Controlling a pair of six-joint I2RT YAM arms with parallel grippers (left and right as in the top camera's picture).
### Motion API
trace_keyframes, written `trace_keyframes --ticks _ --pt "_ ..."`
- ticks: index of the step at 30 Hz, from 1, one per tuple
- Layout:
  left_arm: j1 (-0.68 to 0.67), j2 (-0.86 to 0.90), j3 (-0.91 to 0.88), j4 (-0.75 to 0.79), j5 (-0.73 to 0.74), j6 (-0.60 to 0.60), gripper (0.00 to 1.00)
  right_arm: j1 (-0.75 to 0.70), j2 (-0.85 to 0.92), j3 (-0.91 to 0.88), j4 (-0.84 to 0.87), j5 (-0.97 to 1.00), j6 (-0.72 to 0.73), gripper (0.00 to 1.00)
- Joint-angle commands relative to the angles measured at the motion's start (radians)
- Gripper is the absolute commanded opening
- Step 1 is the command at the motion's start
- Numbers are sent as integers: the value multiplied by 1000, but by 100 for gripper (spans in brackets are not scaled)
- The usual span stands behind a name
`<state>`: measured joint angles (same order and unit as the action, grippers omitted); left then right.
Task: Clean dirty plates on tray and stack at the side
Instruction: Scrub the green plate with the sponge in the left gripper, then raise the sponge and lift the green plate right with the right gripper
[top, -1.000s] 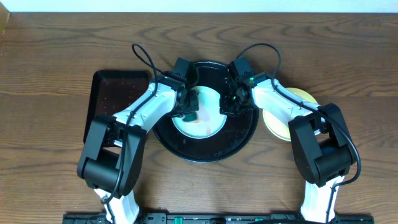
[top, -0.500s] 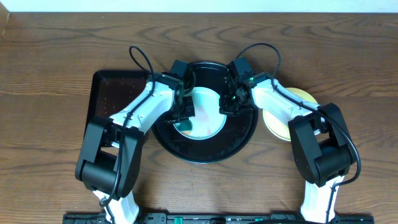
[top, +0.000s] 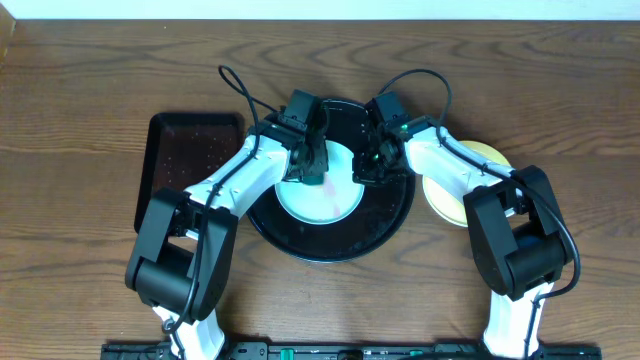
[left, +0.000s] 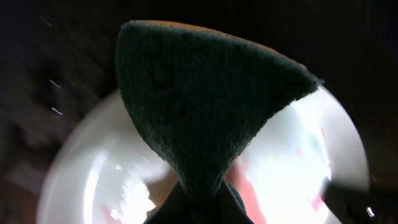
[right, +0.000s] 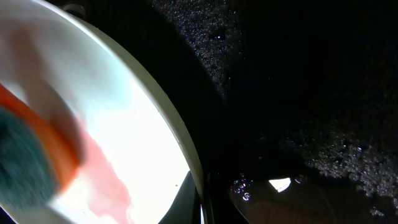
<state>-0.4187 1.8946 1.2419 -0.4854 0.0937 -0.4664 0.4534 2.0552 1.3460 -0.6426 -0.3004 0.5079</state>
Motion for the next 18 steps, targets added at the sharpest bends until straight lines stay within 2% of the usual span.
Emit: trace_keyframes --ticks 1,12,15,18 --pt "35 -5 18 -6 -123 40 7 6 62 -41 -22 56 0 1" --pt "145 -36 208 -398 -124 54 8 6 61 -39 -17 43 -28 1" --pt "145 -45 208 -447 -103 85 7 6 40 -37 -17 15 -89 1" --pt "145 -45 201 -476 -75 85 7 7 -37 -37 -55 83 -130 1"
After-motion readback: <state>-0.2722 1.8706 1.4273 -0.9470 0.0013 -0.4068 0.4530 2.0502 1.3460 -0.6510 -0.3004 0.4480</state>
